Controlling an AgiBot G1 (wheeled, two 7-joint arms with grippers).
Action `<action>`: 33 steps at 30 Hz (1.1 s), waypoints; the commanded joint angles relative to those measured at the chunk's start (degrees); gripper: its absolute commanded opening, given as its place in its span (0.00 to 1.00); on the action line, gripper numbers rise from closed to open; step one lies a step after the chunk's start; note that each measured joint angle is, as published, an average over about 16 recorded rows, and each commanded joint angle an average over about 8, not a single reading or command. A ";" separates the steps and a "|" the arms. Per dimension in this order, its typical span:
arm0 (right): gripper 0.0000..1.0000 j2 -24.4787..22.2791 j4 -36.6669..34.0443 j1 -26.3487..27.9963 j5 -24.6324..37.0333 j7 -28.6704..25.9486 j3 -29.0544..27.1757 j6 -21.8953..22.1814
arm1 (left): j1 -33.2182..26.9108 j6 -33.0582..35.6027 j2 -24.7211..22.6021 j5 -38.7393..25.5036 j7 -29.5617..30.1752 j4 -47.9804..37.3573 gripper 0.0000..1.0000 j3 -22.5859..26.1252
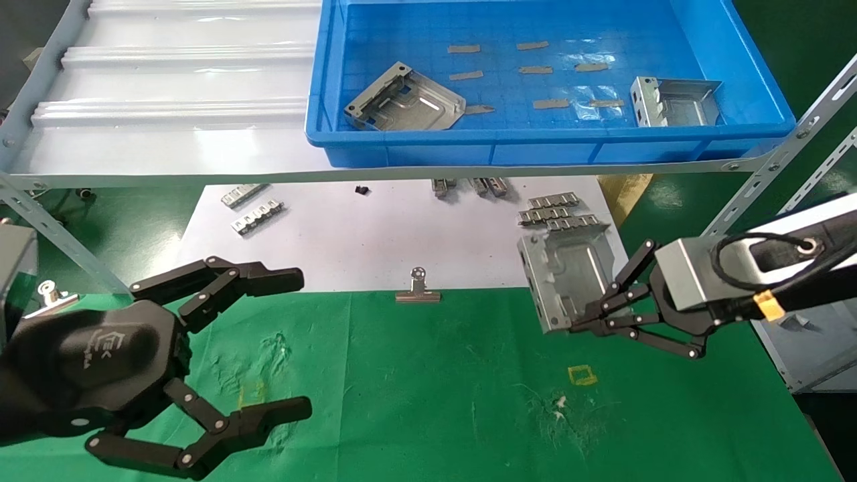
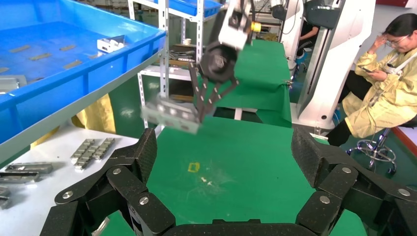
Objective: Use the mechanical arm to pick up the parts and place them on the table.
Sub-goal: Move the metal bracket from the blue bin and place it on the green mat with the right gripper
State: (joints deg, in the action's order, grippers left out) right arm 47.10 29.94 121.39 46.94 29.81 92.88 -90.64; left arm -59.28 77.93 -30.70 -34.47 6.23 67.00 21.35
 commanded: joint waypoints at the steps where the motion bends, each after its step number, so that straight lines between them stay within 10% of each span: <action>1: 0.00 0.55 -0.94 -1.15 0.18 0.26 1.10 0.09 | 0.00 0.00 0.00 0.00 0.00 0.00 1.00 0.00; 33: 0.00 14.24 -25.95 -16.00 1.41 7.61 5.59 8.22 | 0.00 0.00 0.00 0.00 0.00 0.00 1.00 0.00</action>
State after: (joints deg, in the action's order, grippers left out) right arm 61.14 4.51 105.56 48.42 37.39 98.52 -82.65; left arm -59.28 77.93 -30.70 -34.47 6.23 67.00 21.35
